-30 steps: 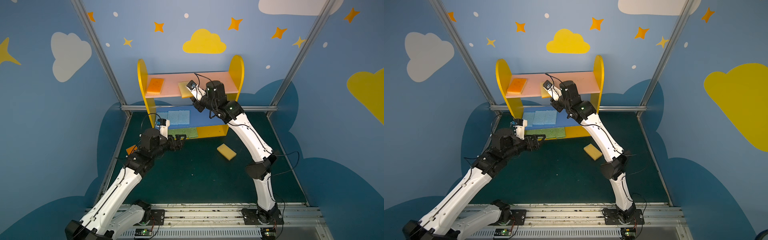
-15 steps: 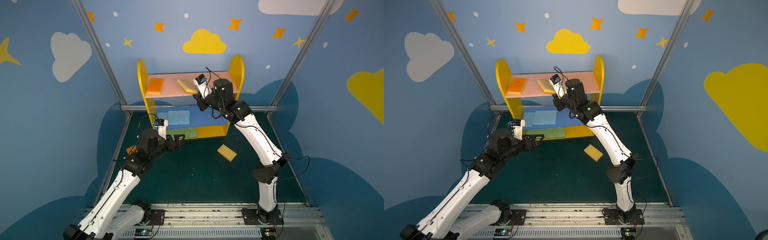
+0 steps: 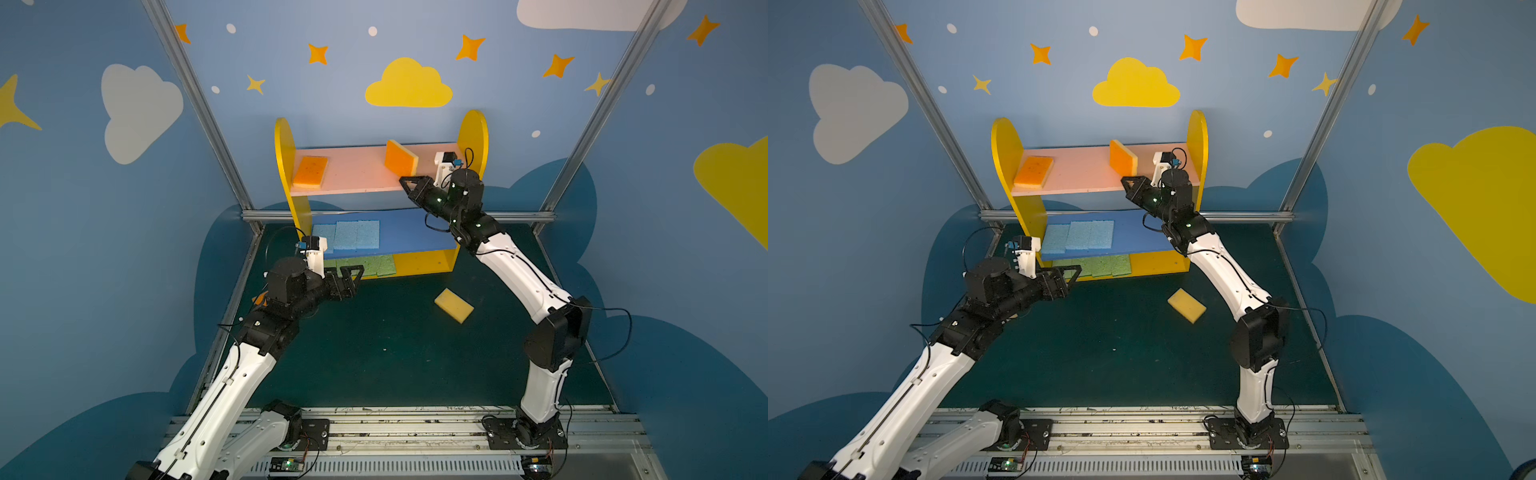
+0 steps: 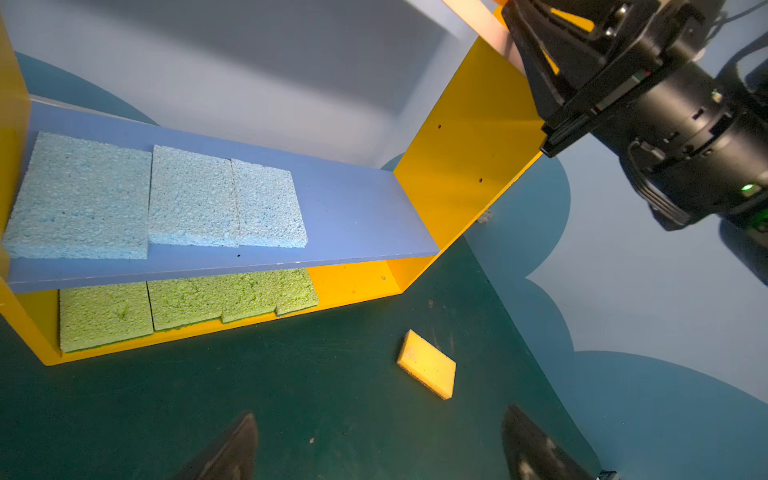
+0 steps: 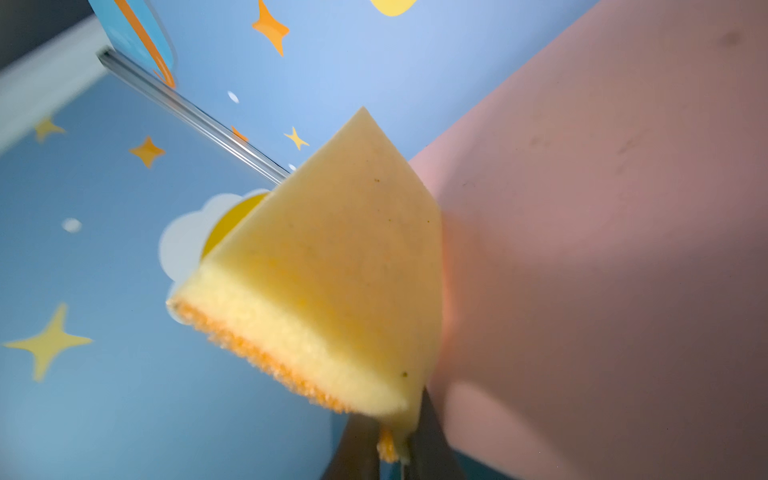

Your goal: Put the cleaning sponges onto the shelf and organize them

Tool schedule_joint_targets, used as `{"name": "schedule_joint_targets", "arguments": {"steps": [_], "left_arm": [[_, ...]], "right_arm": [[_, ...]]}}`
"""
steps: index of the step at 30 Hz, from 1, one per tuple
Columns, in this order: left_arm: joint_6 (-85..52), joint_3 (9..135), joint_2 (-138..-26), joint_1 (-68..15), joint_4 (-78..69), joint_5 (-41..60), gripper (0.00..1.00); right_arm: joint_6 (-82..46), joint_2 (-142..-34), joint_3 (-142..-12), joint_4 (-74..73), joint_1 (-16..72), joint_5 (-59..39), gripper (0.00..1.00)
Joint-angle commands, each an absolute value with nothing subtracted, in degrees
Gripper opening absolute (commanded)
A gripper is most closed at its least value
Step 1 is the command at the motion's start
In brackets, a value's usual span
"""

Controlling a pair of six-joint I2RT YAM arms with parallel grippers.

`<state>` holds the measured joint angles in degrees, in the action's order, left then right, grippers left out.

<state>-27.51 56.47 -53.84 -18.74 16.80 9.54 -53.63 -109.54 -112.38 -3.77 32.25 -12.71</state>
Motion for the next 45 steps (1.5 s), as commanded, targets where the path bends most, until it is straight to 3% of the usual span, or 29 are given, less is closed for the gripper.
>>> {"name": "schedule_joint_targets", "arguments": {"steps": [1,7,11,14,25,36,45], "left_arm": [[-27.8,58.0,-52.7,-18.1,17.3,10.7,0.91],[-27.7,57.9,-52.5,-17.4,17.5,11.2,0.91],[-27.7,57.8,-52.5,-17.0,17.5,11.5,0.91],[-27.9,57.8,-52.4,-16.8,17.3,11.7,0.91],[-28.1,58.9,-53.6,-16.6,17.2,11.8,0.91],[-26.0,64.4,-57.6,-15.8,17.4,11.5,0.91],[-24.1,71.7,-63.2,-15.6,17.7,11.3,0.92]], "right_arm": [[-69.4,-113.5,-114.7,-17.5,31.6,-17.8,0.14],[-71.3,-118.4,-120.4,-18.6,32.9,-22.8,0.28],[-66.3,-116.7,-119.5,-17.5,34.2,-22.0,0.59],[-63.5,-115.7,-119.2,-16.5,34.6,-22.5,0.66],[-54.0,-109.2,-114.5,-12.1,35.4,-23.8,0.69],[-23.9,-108.3,-133.8,27.0,35.9,-19.3,0.69],[-15.5,-111.8,-144.3,36.4,29.9,-16.7,0.69]]}}
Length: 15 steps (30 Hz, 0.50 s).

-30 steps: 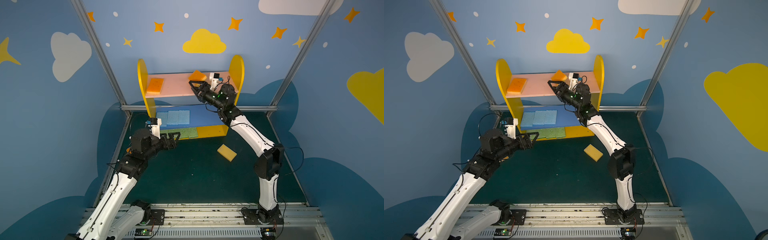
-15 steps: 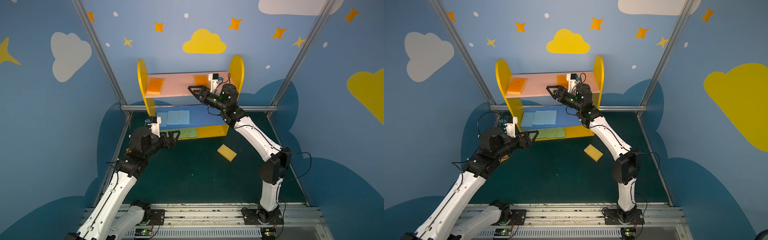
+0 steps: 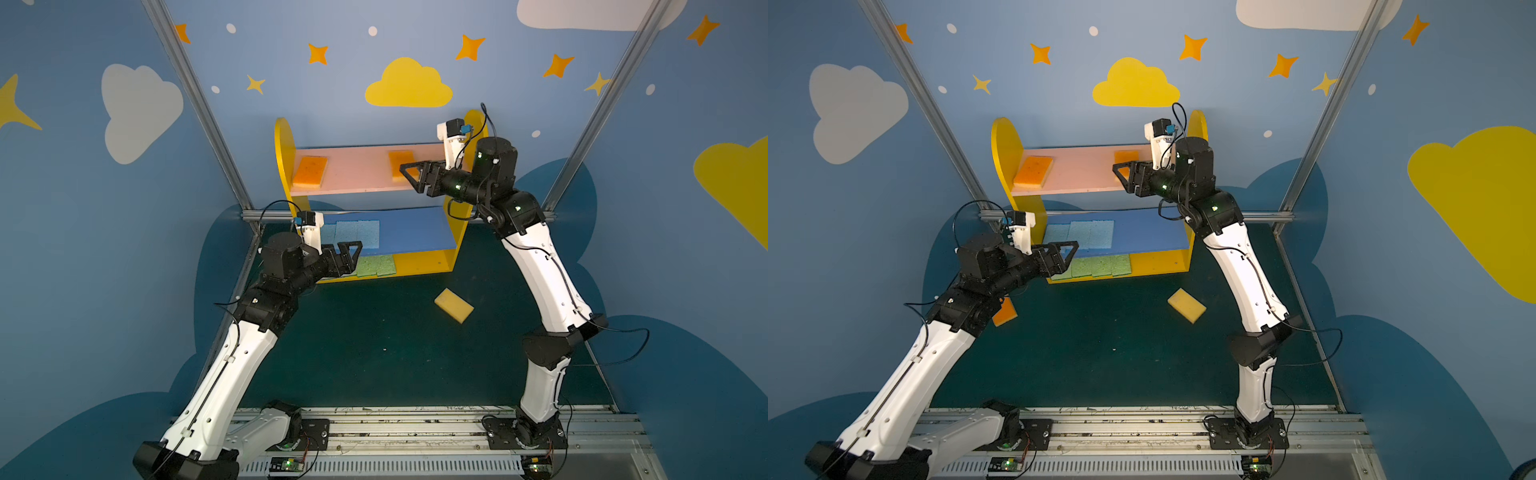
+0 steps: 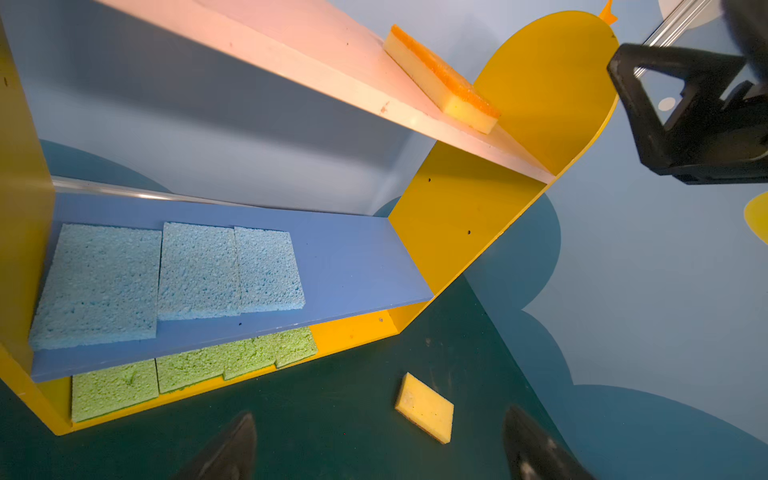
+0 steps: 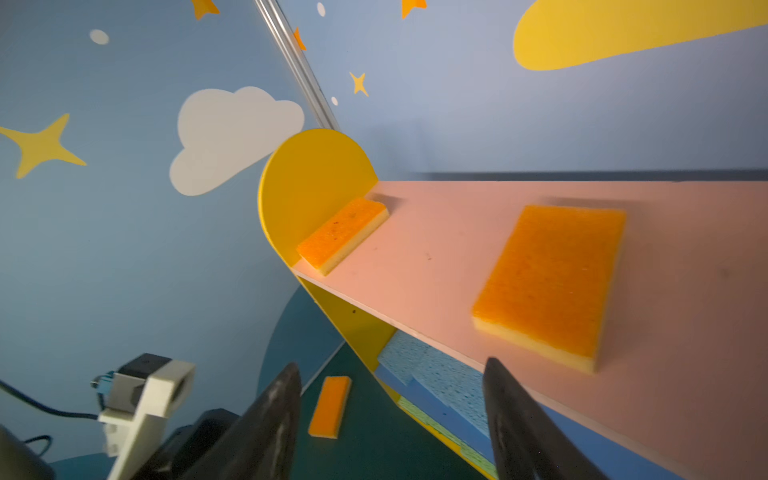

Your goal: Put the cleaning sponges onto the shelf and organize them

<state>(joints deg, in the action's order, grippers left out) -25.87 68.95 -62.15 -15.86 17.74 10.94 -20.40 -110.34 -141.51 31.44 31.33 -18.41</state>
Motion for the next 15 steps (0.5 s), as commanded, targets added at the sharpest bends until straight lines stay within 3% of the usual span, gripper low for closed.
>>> {"name": "schedule_joint_targets", "arguments": {"steps": [1,4,15], "left_arm": [[-23.4,73.6,-64.2,-15.6,18.0,11.5,0.91],[-21.7,80.0,-68.9,-15.7,20.0,12.2,0.91],[-15.7,109.1,-89.4,-19.3,27.7,11.7,0.9]], "right_arm": [[-15.5,-112.4,-145.5,37.3,28.8,-17.2,0.69],[-16.6,-111.8,-144.5,37.1,26.6,-18.8,0.68],[-17.6,-96.8,-121.6,26.6,23.4,-21.7,0.68]]}}
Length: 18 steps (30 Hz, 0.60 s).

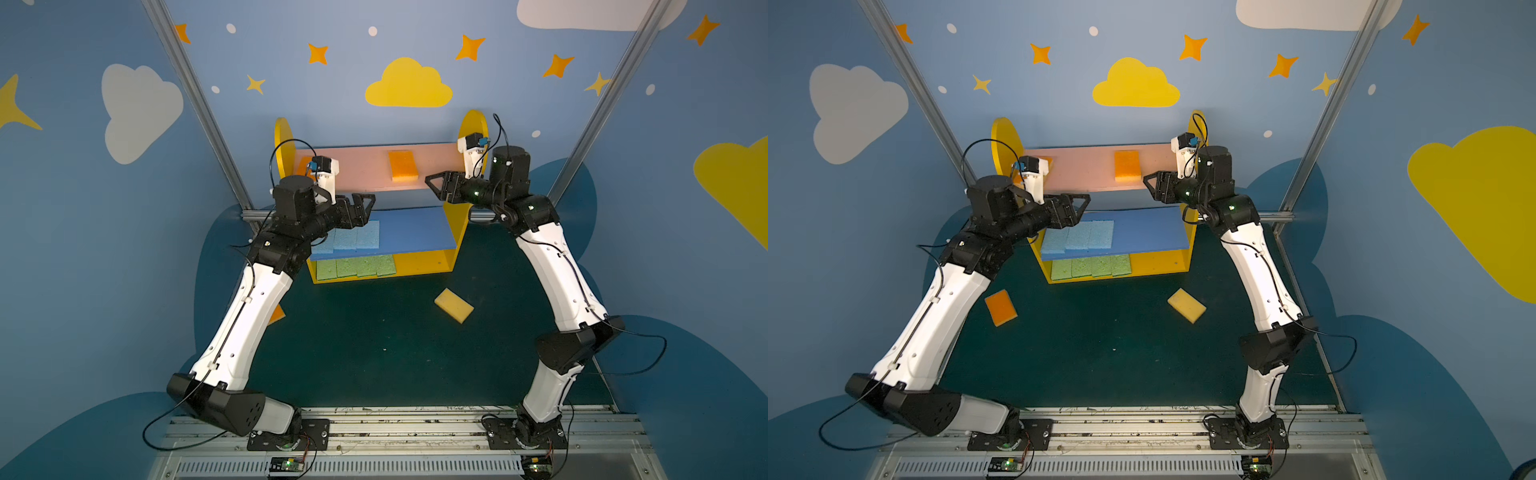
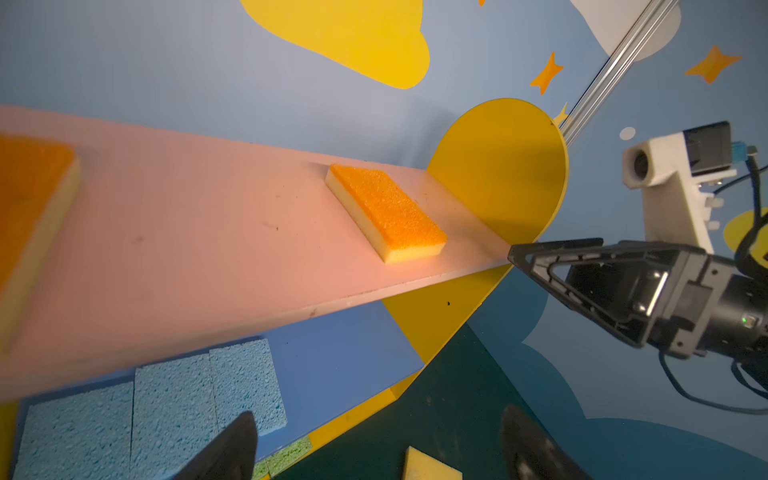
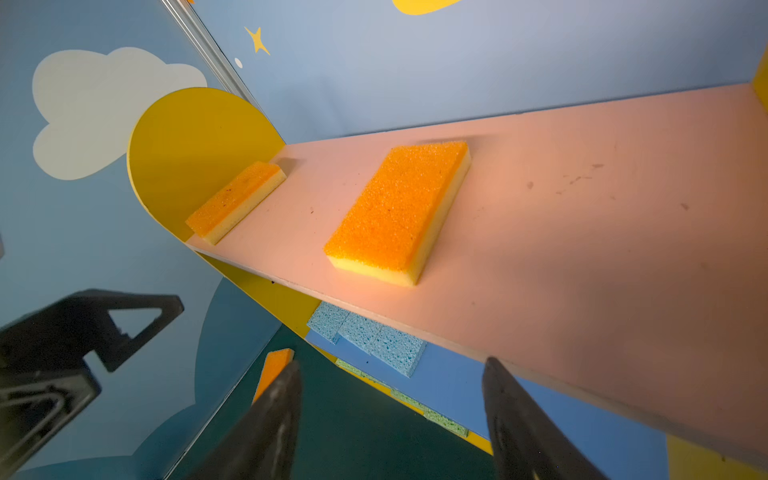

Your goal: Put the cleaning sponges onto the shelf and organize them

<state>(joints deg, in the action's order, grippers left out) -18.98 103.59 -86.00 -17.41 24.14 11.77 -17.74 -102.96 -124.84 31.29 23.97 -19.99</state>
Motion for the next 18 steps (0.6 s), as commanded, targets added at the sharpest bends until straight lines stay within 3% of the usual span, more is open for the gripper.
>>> {"name": "schedule_joint_targets", "arguments": {"steps": [1,11,18], "left_arm": [[-14.7,111.9,-91.3,-20.2,28.9,10.9,0.9],[-7.1,153.1,-116.8,-28.1,49.2,3.9,0.89],[-6.2,156.0,-122.2,-30.4,44.0,-2.8,0.89]], "right_arm": [[-17.8,-95.3,-119.5,25.8,23.1,-21.6,0.68],[-21.7,-77.9,-93.3,17.3,16.3,-21.2,0.68],[-22.6,-72.3,-84.5,15.5,15.6,-20.0,0.68]]}}
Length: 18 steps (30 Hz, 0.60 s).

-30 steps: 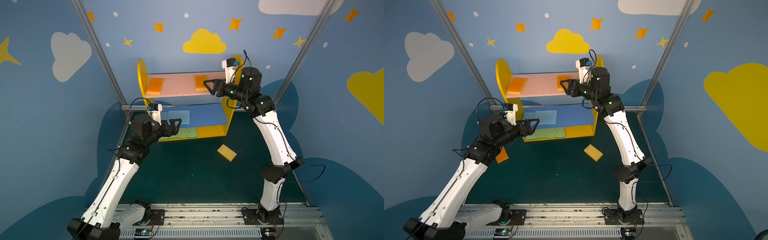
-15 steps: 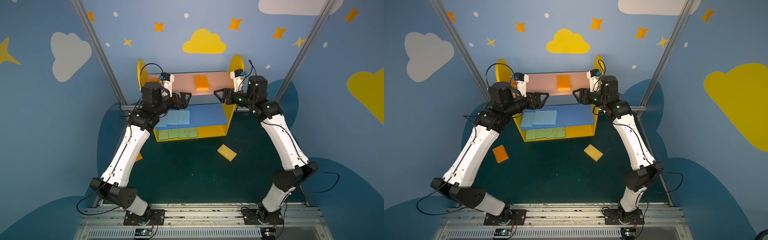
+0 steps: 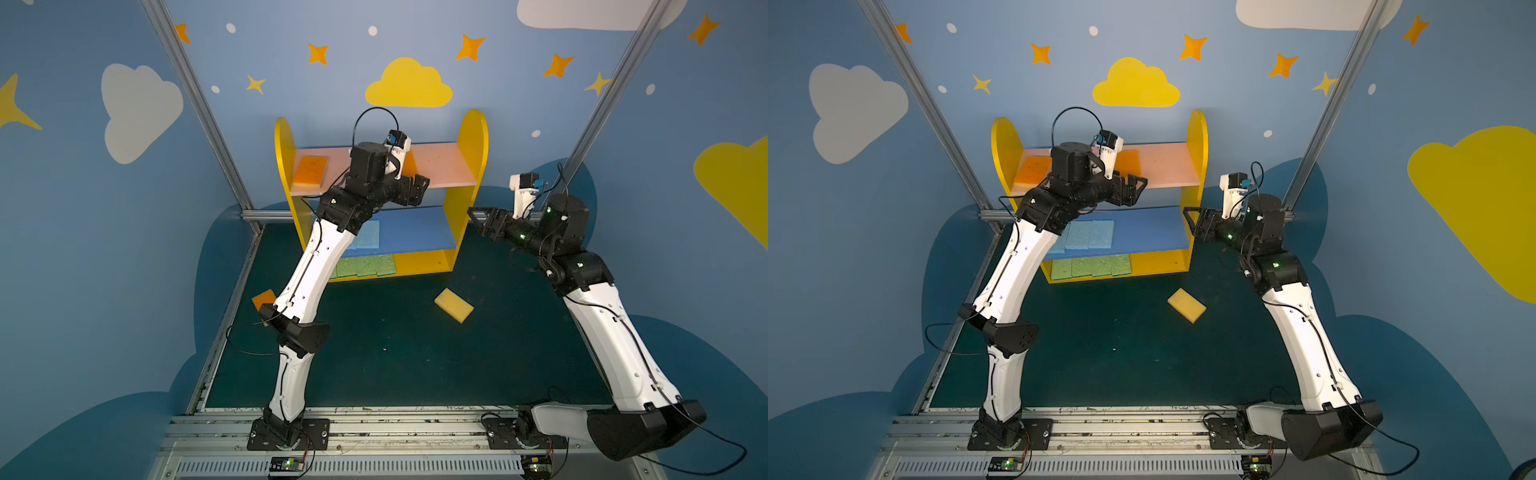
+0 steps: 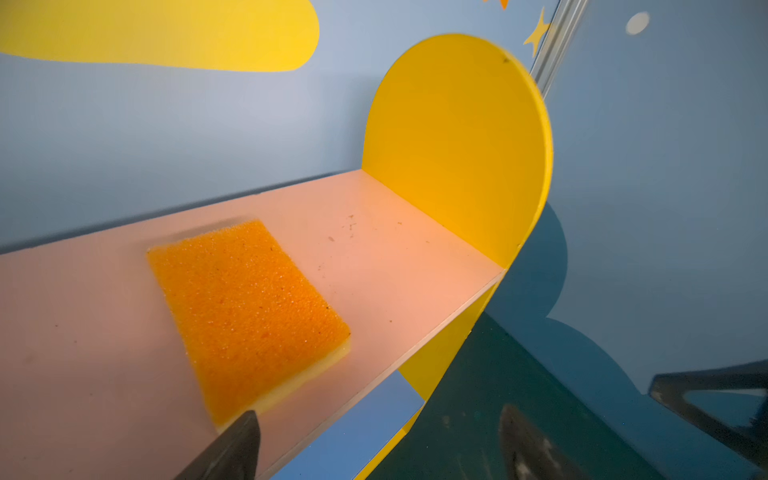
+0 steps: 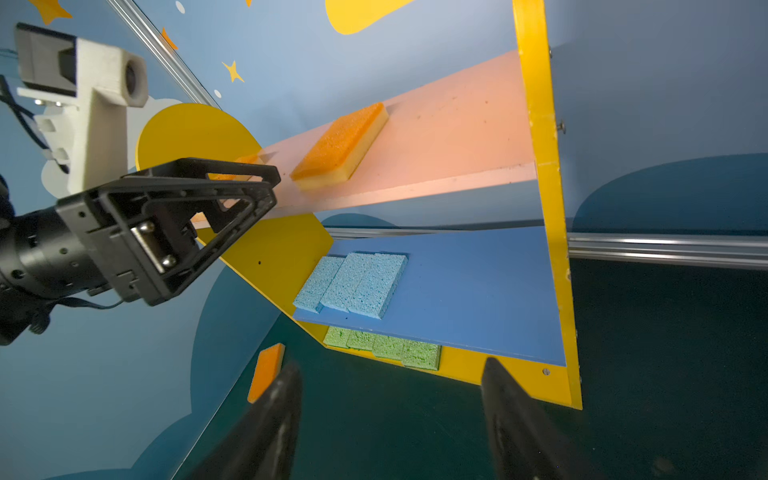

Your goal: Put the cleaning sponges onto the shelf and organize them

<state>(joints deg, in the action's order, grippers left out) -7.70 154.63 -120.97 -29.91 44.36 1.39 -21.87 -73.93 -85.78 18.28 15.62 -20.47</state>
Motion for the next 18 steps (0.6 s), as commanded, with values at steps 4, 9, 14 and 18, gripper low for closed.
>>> {"name": "schedule_joint_targets", "arguments": {"steps": [4,9,14,18], "left_arm": [[-4.1,157.9,-125.1,-33.3,41.4,-10.6,0.89],[-5.0,160.2,-128.7,-34.7,39.6,-18.5,0.94],[-6.3,160.3,-129.8,-34.8,38.3,-21.8,0.94],[-6.5,160.3,-130.4,-34.8,37.1,-24.2,0.94]], "right_arm": [[-22.7,-71.4,-82.6,14.9,15.4,-19.8,0.68],[-23.2,-70.5,-80.5,13.9,15.4,-20.0,0.7],[-23.5,-69.7,-78.7,13.2,15.5,-20.0,0.71],[-23.8,-69.5,-78.0,12.7,15.4,-20.6,0.71]]}}
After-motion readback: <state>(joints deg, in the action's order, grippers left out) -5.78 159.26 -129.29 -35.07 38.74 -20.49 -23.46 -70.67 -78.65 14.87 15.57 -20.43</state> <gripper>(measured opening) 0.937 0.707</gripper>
